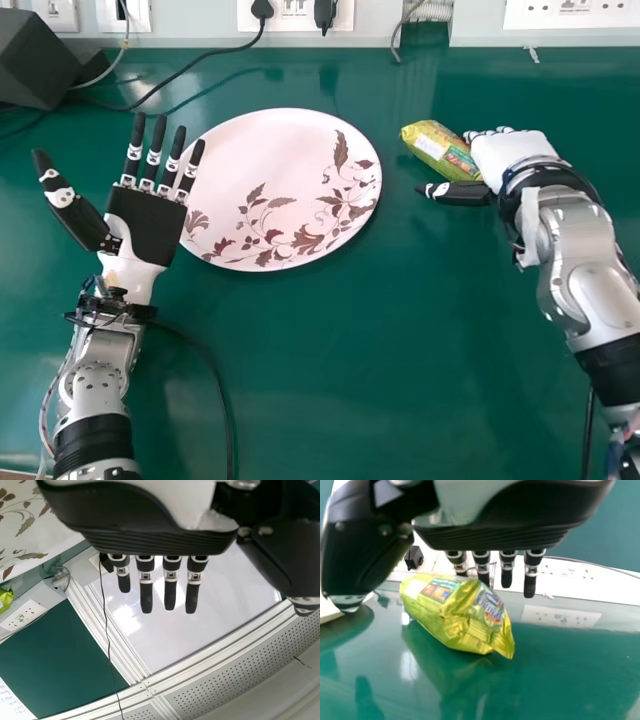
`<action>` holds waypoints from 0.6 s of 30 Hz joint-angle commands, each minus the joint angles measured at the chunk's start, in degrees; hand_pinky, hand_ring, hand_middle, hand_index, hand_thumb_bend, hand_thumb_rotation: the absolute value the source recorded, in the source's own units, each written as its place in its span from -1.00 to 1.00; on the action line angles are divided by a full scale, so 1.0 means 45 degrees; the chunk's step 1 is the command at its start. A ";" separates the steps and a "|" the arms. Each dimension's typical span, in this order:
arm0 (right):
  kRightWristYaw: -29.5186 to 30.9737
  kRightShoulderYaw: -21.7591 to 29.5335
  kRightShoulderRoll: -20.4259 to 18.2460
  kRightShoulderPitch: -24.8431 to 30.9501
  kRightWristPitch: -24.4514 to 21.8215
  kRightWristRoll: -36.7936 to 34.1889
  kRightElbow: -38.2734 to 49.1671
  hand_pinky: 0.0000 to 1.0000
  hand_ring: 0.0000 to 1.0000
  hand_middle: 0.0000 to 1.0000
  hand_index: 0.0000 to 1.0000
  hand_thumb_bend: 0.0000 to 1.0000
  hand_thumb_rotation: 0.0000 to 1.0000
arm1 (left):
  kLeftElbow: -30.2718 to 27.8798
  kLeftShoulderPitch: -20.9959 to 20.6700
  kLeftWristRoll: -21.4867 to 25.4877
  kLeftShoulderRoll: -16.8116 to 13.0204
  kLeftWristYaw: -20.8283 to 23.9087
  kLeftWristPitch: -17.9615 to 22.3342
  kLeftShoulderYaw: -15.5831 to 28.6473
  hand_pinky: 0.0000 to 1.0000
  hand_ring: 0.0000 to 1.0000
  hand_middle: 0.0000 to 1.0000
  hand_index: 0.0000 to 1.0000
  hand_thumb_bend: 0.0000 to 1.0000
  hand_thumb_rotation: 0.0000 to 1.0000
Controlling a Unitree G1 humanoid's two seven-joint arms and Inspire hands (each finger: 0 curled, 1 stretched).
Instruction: Pick up biscuit and place it in the plate
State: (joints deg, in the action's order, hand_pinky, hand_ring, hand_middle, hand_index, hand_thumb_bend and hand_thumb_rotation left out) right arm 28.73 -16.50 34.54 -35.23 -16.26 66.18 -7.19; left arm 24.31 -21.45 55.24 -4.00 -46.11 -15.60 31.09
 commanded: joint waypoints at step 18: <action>-0.0505 -0.0609 -0.0022 -0.0903 -0.0630 0.0158 -0.0740 0.78 0.83 0.90 0.99 0.95 0.43 | 0.1007 0.0693 -0.0070 0.0269 -0.0271 -0.0128 0.0081 1.00 0.80 0.87 0.75 1.00 0.20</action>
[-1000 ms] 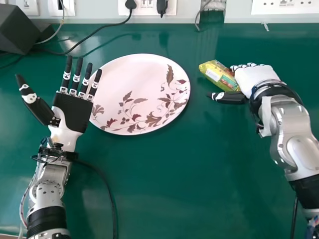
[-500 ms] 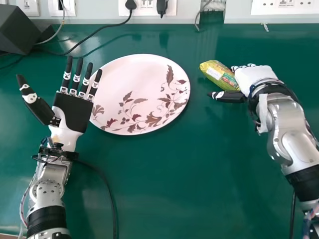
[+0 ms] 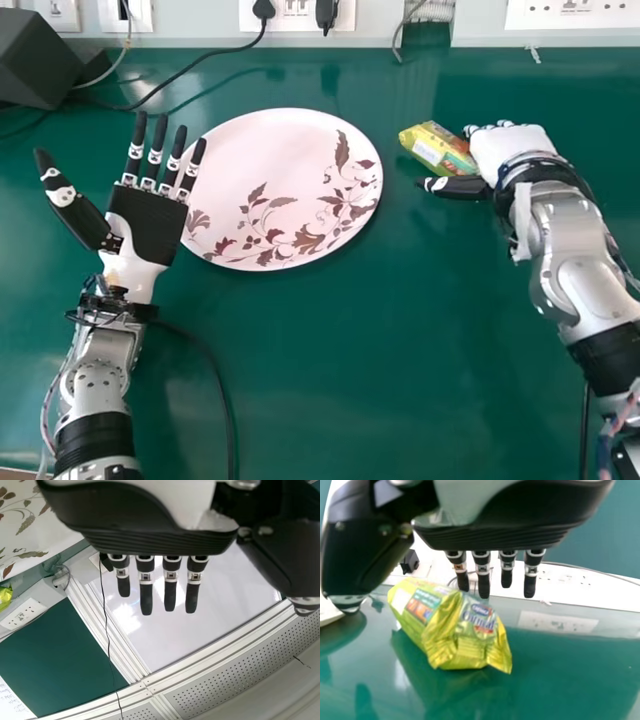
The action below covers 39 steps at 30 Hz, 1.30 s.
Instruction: Pick up biscuit and place it in the plate
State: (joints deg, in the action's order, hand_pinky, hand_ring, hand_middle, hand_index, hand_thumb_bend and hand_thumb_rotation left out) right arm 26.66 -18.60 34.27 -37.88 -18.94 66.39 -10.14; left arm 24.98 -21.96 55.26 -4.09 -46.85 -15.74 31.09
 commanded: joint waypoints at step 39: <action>-0.1937 -0.1988 -0.0664 -0.1190 -0.0650 0.0946 -0.2804 0.59 0.62 0.73 0.83 0.92 0.42 | 0.0487 0.0874 0.0529 0.0271 0.0168 -0.0854 0.0164 0.80 0.62 0.74 0.75 1.00 0.12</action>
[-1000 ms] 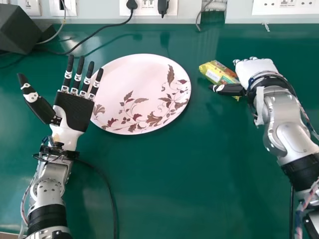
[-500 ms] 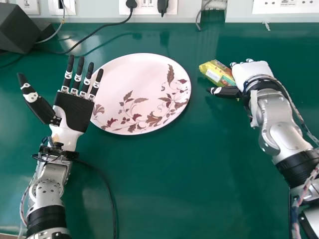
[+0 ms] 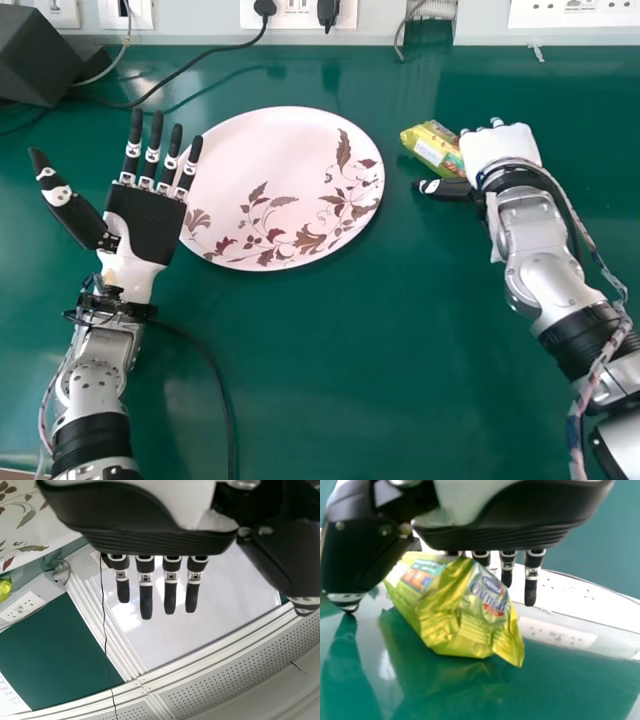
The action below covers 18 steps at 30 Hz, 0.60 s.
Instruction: Pick up biscuit and place it in the plate
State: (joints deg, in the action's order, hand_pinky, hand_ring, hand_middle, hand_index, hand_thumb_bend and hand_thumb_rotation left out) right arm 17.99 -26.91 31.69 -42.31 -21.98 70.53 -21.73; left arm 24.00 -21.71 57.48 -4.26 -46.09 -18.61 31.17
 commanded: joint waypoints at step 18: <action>0.0012 -0.0848 -0.0544 -0.0921 -0.0778 0.0231 -0.1755 0.41 0.56 0.68 0.75 0.88 0.44 | 0.0481 0.0876 0.0158 0.0386 0.0098 -0.0431 0.0165 0.70 0.56 0.67 0.68 1.00 0.02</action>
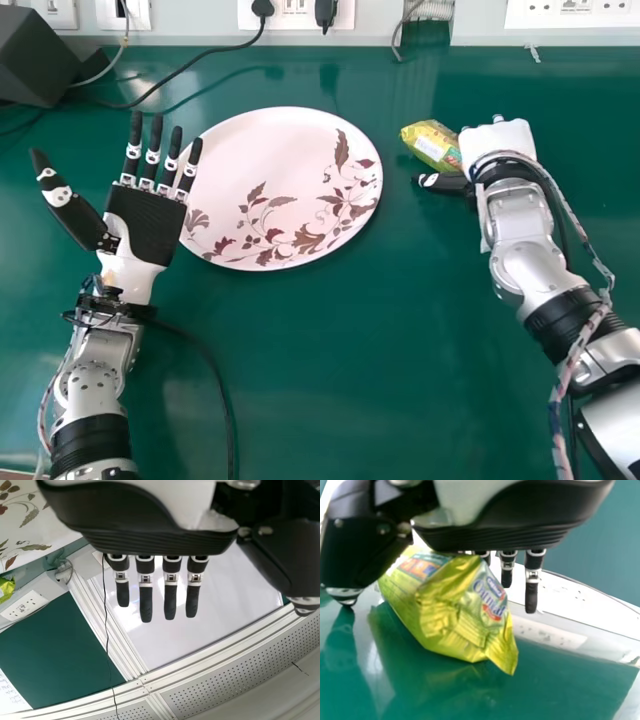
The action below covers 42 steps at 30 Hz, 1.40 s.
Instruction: Pick up biscuit and place it in the plate
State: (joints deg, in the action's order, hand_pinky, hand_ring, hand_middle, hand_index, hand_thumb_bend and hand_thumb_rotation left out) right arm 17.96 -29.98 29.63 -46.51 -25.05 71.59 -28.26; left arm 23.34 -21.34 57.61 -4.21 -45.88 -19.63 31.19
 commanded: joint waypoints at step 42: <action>-0.0138 0.0145 0.0383 0.0594 0.0041 -0.0505 0.0810 -0.32 -0.10 0.14 0.24 -0.09 -1.00 | 0.2475 0.0001 0.2902 -0.0166 0.0219 -0.4403 0.1528 0.76 0.57 0.67 0.72 1.00 0.02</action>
State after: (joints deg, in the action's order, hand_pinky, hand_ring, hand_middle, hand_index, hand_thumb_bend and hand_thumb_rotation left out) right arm 17.01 -29.46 31.44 -45.32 -25.03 70.15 -25.50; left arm 31.46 -25.24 71.09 -7.10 -45.54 -38.68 37.65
